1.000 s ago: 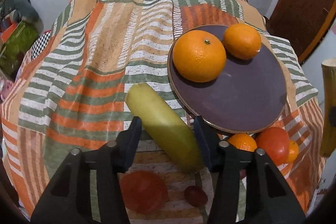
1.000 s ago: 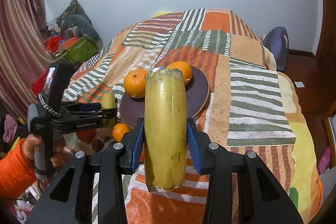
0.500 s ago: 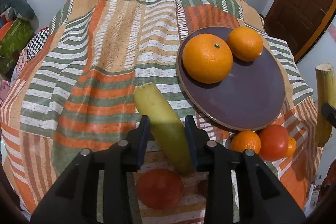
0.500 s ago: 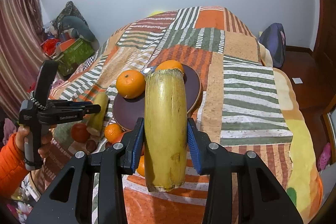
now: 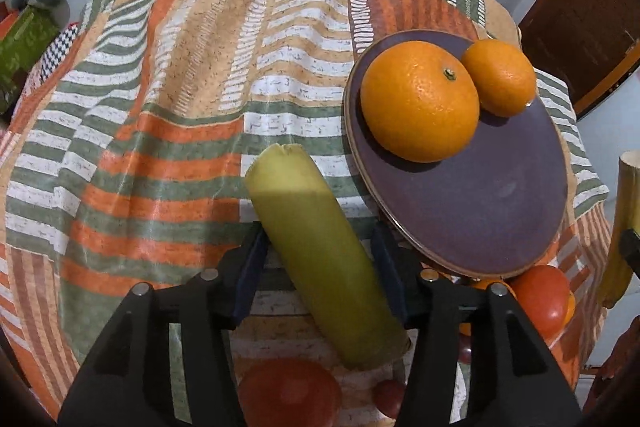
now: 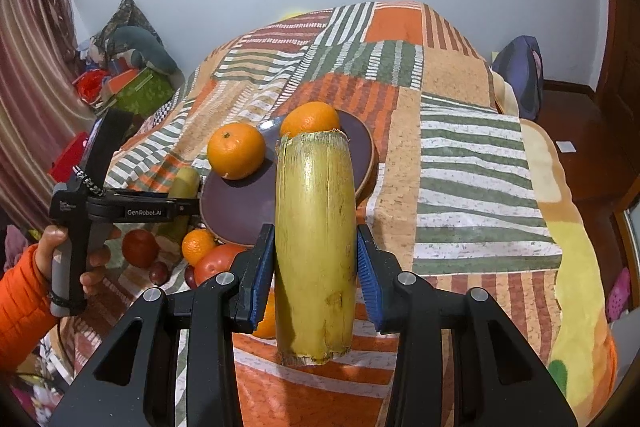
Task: Organize fruits
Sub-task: 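Grasp the pale green squash with the left tool while the right tool holds the corn cob, then carry the squash in the left tool to the plate while the right tool carries the corn cob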
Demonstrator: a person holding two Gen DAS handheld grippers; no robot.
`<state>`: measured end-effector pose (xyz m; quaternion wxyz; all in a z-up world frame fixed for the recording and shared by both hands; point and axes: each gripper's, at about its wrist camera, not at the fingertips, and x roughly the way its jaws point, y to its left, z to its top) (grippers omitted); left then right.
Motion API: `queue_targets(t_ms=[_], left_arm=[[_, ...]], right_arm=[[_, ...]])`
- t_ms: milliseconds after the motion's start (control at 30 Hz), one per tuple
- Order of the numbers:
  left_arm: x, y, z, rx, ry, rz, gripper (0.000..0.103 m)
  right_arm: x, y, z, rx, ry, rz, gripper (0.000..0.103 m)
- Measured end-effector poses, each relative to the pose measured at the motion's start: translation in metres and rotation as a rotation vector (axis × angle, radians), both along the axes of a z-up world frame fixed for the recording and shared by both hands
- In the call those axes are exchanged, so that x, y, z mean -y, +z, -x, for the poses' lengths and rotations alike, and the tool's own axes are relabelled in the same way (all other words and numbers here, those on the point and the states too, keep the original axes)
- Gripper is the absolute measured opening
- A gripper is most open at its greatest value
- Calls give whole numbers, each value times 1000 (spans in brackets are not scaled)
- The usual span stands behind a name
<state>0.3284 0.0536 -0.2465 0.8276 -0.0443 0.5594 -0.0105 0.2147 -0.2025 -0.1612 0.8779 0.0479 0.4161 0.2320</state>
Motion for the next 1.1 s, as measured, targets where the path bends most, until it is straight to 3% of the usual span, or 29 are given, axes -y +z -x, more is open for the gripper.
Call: queue_targets(t_ms=[233, 400, 800, 1100], left_arm=[[-2, 13, 3, 38, 6, -3, 43], [6, 39, 13, 105, -20, -23, 37], [25, 92, 34, 225, -78, -11, 34], [52, 98, 31, 223, -160, 20, 34]], right_arm=[[-1, 0, 2, 2, 6, 3, 36], [1, 5, -1, 14, -2, 3, 36], [-2, 14, -9, 38, -8, -6, 36], [-6, 11, -25, 38, -16, -5, 36]])
